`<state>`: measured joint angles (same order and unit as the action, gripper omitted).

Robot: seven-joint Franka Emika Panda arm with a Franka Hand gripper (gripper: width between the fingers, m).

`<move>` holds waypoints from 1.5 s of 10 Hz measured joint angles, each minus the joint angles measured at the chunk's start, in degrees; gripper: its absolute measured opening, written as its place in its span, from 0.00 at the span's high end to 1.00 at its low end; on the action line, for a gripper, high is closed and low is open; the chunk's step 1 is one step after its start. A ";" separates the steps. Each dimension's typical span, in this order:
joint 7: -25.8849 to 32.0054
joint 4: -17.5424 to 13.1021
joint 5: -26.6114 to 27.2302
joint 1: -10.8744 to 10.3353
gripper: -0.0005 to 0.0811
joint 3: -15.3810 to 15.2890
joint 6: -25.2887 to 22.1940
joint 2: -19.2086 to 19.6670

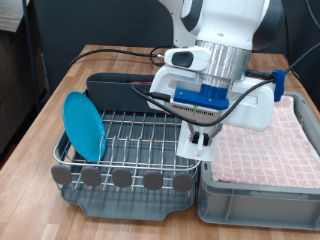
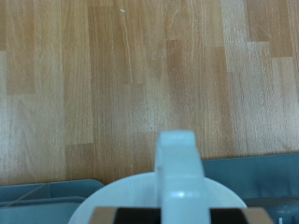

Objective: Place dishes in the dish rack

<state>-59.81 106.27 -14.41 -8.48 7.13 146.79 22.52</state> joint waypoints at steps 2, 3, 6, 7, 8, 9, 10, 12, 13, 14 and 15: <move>0.69 -1.43 0.91 0.18 0.91 0.00 -0.48 1.77; 0.90 -2.02 1.23 0.25 0.91 0.00 -0.88 2.55; 0.96 -3.23 2.20 0.41 0.91 0.00 -2.17 4.76; 0.95 -3.30 2.24 0.47 0.91 0.03 -1.83 5.46; 0.93 -3.34 2.23 0.49 0.91 0.18 -1.10 6.17; 0.93 -3.44 2.23 0.52 0.91 0.38 -0.13 6.69; 0.93 -3.51 2.24 0.62 0.91 0.45 0.50 7.22; 0.93 -4.06 2.26 0.77 0.91 0.50 0.90 8.09; 0.93 -4.41 2.45 0.89 0.91 0.49 0.91 8.47; 1.02 -4.76 2.78 1.01 0.91 0.48 0.91 8.83; 1.25 -5.12 3.07 1.22 0.91 0.38 0.91 9.19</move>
<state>-58.56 101.15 -11.35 -7.26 7.52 147.70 31.71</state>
